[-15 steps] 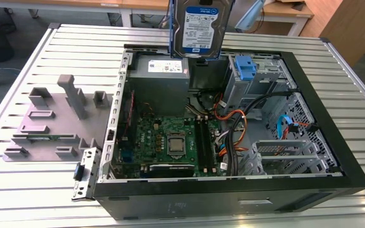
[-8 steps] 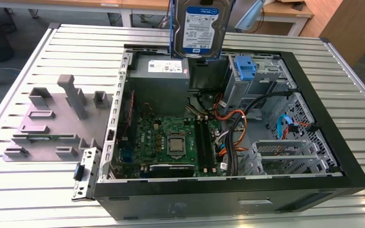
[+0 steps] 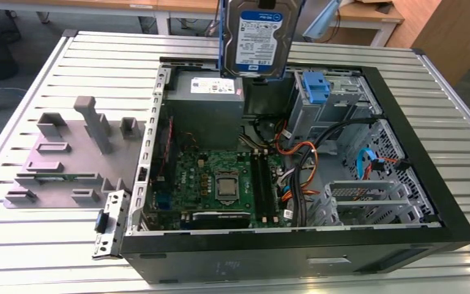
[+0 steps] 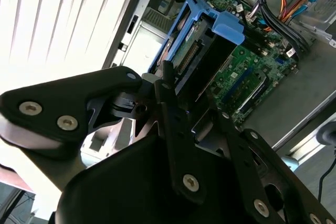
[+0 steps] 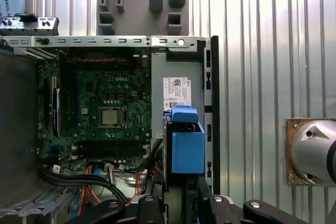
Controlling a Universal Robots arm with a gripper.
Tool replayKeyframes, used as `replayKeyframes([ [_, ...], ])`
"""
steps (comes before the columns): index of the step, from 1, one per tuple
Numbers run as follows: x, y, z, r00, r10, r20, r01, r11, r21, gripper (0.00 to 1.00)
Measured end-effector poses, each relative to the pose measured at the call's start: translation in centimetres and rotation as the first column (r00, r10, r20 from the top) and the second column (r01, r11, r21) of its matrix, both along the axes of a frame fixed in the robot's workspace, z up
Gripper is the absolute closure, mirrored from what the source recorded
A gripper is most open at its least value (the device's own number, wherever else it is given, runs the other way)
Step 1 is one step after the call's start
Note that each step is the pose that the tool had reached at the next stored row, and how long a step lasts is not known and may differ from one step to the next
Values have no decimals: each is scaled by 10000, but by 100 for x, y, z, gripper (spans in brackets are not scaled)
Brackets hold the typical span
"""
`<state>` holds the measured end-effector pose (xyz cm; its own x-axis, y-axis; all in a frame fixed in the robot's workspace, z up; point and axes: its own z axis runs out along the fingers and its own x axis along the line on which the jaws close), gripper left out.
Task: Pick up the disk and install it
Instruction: 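Pick up the disk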
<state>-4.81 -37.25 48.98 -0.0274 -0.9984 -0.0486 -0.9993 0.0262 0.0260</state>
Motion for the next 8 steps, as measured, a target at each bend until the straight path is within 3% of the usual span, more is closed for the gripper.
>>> replayKeyframes([
  [8, 4, -86, 0, 10000, 0, -1, 0, 10000, -22, 65],
])
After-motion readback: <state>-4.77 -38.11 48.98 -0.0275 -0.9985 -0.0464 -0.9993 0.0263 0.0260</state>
